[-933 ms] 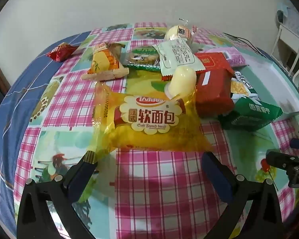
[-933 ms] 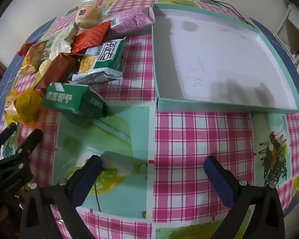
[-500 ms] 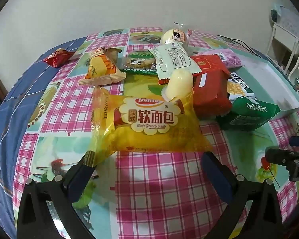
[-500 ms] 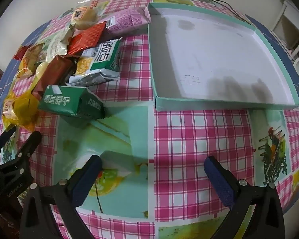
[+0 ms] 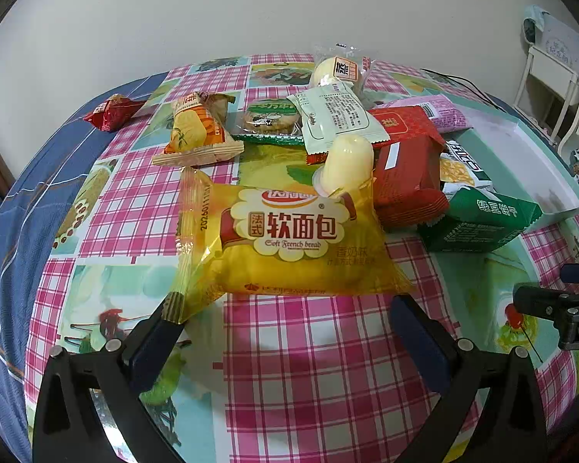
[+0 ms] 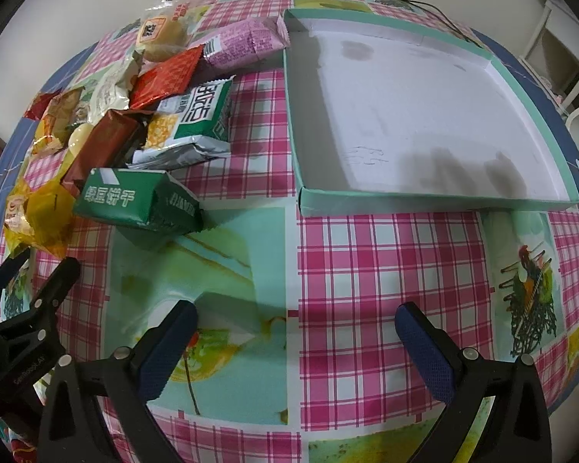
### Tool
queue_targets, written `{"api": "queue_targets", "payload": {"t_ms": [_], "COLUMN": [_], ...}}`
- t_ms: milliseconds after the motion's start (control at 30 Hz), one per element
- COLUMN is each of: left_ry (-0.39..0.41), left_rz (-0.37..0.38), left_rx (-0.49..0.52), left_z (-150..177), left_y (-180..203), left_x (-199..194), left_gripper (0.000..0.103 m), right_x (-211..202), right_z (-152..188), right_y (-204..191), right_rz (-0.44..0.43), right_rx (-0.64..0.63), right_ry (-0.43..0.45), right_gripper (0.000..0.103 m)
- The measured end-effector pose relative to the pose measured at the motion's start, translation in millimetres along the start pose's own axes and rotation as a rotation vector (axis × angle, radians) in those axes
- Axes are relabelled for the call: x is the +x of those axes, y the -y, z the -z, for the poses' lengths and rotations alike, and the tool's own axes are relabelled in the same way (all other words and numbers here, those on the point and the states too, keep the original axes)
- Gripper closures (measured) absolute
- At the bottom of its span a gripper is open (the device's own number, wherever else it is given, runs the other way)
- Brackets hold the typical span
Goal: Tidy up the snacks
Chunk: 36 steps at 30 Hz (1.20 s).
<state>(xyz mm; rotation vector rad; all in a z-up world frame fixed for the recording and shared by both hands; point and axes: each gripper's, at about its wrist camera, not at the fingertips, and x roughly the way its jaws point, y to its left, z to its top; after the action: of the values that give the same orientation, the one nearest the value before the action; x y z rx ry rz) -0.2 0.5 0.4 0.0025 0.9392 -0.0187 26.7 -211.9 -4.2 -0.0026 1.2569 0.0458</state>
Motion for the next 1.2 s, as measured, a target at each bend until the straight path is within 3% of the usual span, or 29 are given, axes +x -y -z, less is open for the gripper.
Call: {"api": "queue_targets", "payload": {"t_ms": [1200], "left_ry": [0.003], "left_rz": [0.002], "left_rx": [0.0], "left_z": [0.8], "left_y": [-0.8], "left_x": [0.0], "left_gripper": [0.0], "right_x": [-0.6], "right_z": [-1.2], "right_y": [0.1], "right_rz": [0.004], "right_rx": [0.009], "right_ry": [0.004], "right_gripper": [0.0]}}
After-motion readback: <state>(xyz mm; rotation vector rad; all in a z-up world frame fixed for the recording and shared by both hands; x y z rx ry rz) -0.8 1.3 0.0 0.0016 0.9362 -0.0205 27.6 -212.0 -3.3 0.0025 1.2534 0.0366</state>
